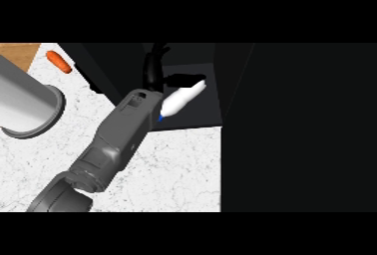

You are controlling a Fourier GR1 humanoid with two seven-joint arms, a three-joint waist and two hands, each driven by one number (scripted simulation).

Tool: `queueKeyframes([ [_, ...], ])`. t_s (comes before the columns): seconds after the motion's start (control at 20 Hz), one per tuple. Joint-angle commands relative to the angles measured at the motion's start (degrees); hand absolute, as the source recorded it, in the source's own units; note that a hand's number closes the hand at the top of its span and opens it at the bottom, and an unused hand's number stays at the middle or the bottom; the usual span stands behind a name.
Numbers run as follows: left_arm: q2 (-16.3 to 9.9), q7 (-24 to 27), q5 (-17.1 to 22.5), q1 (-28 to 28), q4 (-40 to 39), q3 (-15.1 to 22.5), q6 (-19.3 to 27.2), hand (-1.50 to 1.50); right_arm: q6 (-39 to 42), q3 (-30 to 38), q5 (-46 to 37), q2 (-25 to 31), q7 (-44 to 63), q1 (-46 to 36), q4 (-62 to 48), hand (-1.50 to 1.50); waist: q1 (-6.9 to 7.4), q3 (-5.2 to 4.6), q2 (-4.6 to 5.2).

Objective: Pick up the bottled water, place it into the cabinet and close the cabinet

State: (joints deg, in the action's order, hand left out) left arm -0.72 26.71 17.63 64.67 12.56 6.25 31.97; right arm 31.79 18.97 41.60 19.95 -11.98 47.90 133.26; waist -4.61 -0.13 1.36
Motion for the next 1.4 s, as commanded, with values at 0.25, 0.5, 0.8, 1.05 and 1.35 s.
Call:
queueKeyframes([
  [0.25, 0.60, 7.84, 2.07, 2.65, 1.59, -3.49, -6.56, -1.50, -2.07, 2.93, 3.37, 1.43, 2.74, -0.33, 5.07, -1.50, 0.97, -0.02, -0.26],
  [0.5, 0.71, 10.07, 3.03, 2.71, 1.54, -3.50, -8.32, -1.50, -5.79, 1.44, 3.18, 0.16, 4.90, -1.61, 7.67, -1.50, 1.91, 0.00, -0.47],
  [0.8, 0.72, 10.81, 9.81, -3.11, 7.69, 2.71, -7.13, -1.50, -6.09, 0.15, 2.73, 0.40, 6.97, -1.11, 10.60, -1.50, 1.17, 0.01, -1.21],
  [1.05, 0.72, 9.18, 14.77, -9.42, 16.43, 8.68, -8.25, -1.50, -6.70, 0.19, 0.74, -0.14, 7.24, -1.59, 10.17, -1.50, 2.18, 0.02, -1.76],
  [1.35, 0.72, 4.69, 16.67, -15.28, 27.82, 15.80, -6.85, -1.50, -6.08, 2.64, 2.94, -0.88, 7.20, 0.25, 11.19, -1.50, 3.60, 0.05, -1.89],
])
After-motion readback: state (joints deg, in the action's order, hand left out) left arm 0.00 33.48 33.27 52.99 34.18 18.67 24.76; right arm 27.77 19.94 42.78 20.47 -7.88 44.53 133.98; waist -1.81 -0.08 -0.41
